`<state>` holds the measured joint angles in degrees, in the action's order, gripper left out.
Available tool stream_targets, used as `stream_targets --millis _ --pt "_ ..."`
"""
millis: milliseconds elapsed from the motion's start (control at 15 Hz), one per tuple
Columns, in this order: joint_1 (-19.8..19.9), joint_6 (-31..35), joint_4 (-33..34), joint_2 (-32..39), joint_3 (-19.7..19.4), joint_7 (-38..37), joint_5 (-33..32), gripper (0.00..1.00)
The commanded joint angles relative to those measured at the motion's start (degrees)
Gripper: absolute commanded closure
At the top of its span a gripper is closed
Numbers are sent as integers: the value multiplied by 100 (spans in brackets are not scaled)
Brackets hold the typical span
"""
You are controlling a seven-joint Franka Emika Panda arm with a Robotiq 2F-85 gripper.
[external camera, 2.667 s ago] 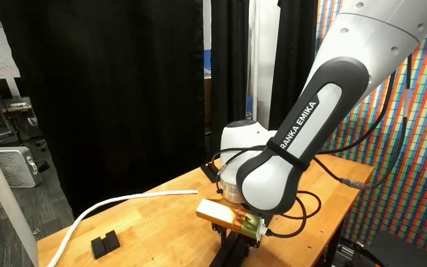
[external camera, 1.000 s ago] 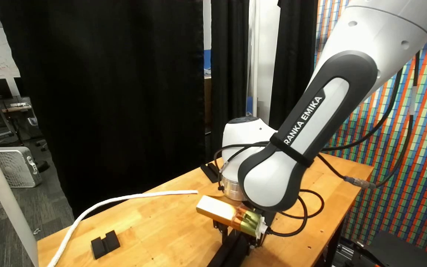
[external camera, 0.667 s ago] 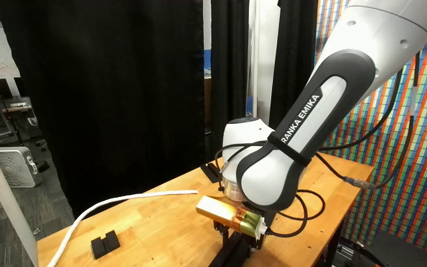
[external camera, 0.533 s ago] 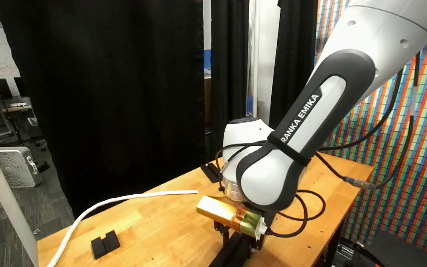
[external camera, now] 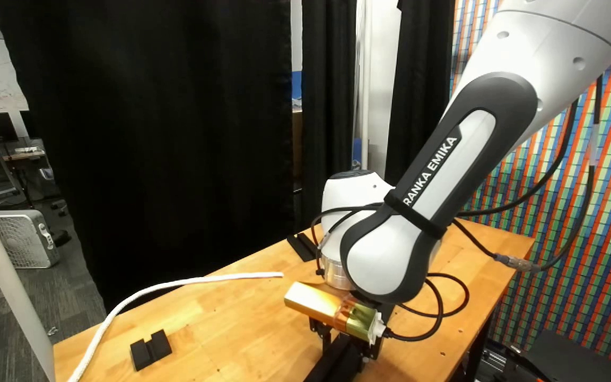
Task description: Connect the four black objects together
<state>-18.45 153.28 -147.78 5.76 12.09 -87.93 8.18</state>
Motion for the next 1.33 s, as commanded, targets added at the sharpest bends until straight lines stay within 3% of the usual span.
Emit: stream_targets --millis 0,733,1267 --pt "131 -54 -165 -260 65 233 152 55" --pt "252 -131 -254 -336 35 475 121 55" --pt "337 -268 -239 -332 25 1059 158 55"
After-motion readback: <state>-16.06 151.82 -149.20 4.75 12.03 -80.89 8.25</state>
